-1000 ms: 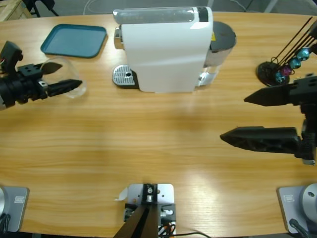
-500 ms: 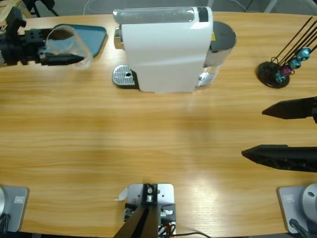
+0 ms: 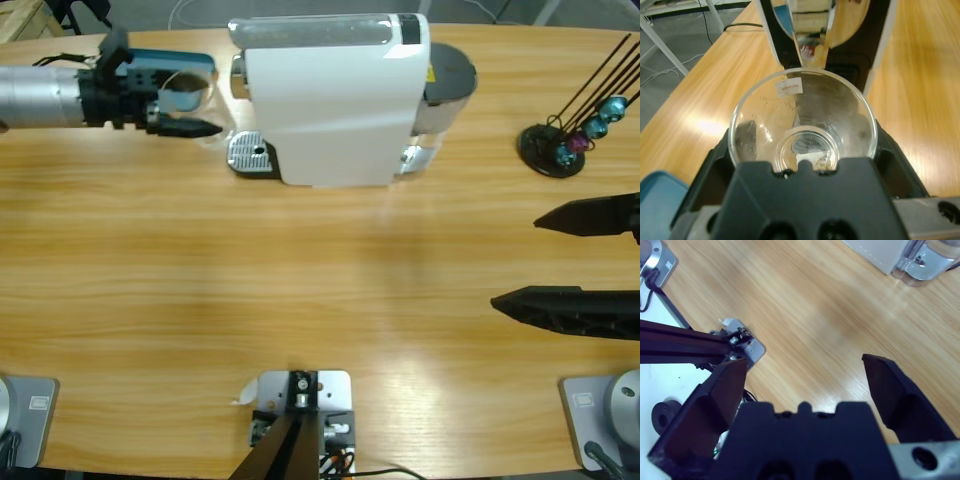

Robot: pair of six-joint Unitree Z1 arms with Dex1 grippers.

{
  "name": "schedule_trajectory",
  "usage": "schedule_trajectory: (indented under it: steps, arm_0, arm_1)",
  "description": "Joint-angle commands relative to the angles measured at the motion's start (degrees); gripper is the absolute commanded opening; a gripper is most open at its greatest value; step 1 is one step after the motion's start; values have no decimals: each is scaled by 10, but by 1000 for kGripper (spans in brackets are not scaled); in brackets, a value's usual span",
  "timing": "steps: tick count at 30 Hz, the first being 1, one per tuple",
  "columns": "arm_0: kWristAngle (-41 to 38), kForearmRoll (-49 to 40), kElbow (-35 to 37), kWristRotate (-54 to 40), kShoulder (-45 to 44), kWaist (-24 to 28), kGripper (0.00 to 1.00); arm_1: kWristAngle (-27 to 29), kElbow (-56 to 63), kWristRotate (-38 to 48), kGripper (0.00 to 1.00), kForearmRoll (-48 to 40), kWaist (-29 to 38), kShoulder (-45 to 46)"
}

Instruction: Pour coffee

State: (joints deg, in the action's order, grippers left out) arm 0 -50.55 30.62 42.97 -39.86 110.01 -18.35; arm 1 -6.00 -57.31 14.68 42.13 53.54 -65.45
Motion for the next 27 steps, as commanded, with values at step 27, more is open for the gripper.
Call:
schedule_trajectory:
  steps: [27]
  arm_0:
    - [173, -240, 127, -14, 44, -100, 0]
  arm_1:
    - [25, 20, -6, 1000, -13, 3, 5]
